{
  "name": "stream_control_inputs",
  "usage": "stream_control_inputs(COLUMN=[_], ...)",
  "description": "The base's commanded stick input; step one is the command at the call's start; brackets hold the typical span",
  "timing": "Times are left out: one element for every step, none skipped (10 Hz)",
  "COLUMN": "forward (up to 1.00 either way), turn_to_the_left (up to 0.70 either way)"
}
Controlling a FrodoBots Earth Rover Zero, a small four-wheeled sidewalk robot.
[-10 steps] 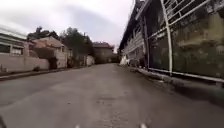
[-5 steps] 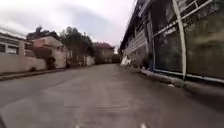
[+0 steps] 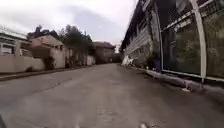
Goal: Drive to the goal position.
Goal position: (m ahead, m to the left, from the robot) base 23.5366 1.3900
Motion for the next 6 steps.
stream_control_inputs(forward=[1.0, 1.0, 1.0, 1.0, 1.0, 1.0], turn_to_the_left=[0.0, 0.0, 0.0, 0.0, 0.0, 0.0])
